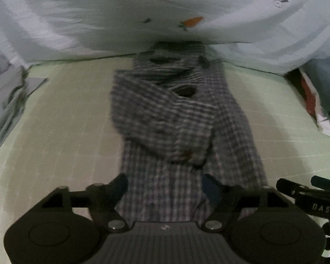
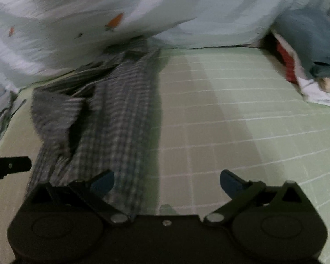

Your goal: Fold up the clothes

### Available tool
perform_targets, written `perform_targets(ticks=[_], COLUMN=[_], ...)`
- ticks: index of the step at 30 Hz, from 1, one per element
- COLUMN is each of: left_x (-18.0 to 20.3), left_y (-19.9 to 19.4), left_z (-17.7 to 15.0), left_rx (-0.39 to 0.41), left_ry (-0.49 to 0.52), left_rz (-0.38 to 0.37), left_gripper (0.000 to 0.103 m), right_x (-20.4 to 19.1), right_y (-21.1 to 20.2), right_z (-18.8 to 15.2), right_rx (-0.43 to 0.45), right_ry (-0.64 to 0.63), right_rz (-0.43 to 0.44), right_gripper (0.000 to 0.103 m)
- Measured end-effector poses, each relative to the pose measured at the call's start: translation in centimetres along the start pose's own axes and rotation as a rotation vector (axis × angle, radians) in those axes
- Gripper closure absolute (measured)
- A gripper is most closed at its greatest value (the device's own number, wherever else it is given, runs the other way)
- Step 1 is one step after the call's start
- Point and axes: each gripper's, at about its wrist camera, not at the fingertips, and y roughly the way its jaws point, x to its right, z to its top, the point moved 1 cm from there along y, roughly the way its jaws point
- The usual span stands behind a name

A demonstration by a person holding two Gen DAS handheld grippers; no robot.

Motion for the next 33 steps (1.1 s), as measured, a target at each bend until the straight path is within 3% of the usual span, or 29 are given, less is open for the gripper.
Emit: perform_targets(ticks=[9, 18, 30, 31, 32, 33], left_x=[-5.1, -8.1, -8.9, -8.9, -8.9, -8.9], left_y=[0.6, 3.3, 5.0, 5.0, 4.9, 4.9], left_z=[-1.9, -1.2, 0.3, 0.3, 0.2, 0.1], left_rx=[-0.099, -0.135, -0.162, -0.163, -0.164, -0.166], left_ry=[-0.065, -0.100, -0.090, -0.087, -0.084, -0.082], left_rz=[0.133, 0.145, 0.110, 0.106, 0.103, 0.099], left_gripper=[0.021, 0.020, 0.020, 0.020, 0.020, 0.020], right_x=[-4.7, -9.6, -13.2, -13.3, -13.3, -13.3], right_y=[-1.0, 0.7, 3.9, 4.1, 4.2, 4.3], right_z=[-1.0, 0.2, 0.6, 0.6, 0.5, 0.4], right_rx=[0.018, 0.015, -0.040, -0.048, -0.053, -0.058], right_ry=[-0.086, -0.106, -0.084, -0.078, -0.073, -0.068], right_rz=[0.081, 0.150, 0.172, 0.170, 0.172, 0.175], right_gripper=[0.000, 0.009, 0.058, 0.068, 0.086, 0.095])
